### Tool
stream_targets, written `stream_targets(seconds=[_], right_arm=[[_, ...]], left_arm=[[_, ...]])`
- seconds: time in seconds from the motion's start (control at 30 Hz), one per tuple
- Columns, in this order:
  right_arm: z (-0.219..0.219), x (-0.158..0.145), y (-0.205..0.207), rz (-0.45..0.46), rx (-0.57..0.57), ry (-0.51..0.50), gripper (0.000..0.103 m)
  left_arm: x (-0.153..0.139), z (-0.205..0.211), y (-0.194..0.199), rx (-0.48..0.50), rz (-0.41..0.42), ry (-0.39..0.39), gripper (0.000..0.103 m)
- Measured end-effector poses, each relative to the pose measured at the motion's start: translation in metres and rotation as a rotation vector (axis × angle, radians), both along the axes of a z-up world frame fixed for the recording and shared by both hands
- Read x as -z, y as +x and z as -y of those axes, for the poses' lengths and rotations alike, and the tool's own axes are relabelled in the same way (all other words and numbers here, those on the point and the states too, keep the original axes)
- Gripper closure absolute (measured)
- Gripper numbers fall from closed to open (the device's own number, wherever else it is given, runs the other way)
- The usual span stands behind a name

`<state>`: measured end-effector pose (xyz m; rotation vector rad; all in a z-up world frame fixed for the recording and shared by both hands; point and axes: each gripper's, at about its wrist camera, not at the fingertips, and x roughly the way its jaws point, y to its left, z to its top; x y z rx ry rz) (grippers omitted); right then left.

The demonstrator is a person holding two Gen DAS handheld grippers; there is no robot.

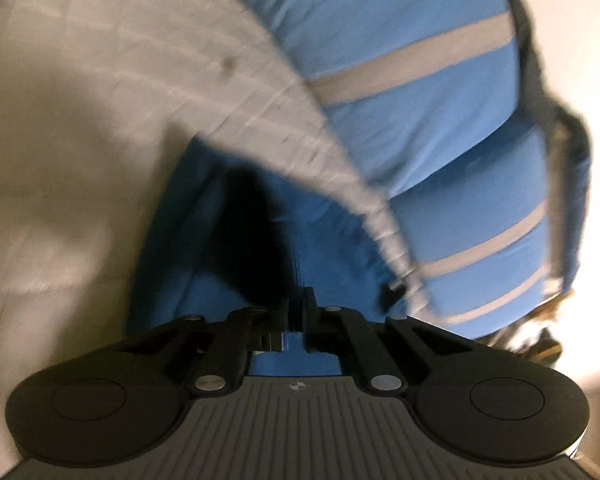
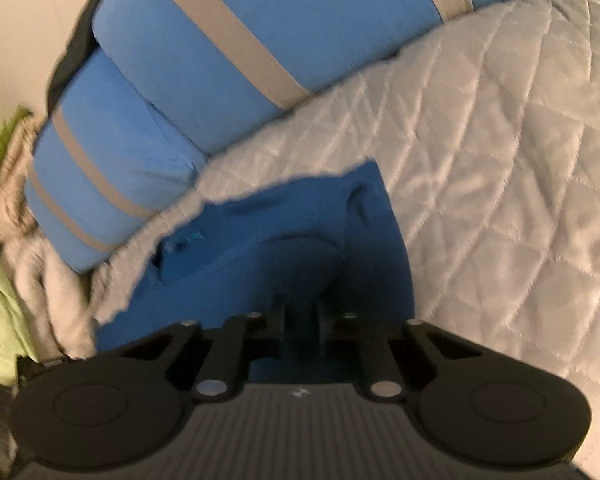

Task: Fold clothes
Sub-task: 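Lower the folded sweatshirt onto the bed and open both grippers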

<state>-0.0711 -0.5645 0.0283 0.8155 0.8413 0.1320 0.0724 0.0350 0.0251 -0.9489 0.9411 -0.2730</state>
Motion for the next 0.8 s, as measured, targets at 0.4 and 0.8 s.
stream_targets(seconds=[0.4,0.8], right_arm=[[0.023,-0.021,0.058,0.207,0.184,0.081,0.084],[0.022,-0.032,0.024,0.161,0.163,-0.114,0.010]], left_arm=[[-0.008,-0.004,0.053,-0.266,0.115,-0.105,0.073],[-0.036,0.019,0.003,-0.073,0.126,0.414,0.037]])
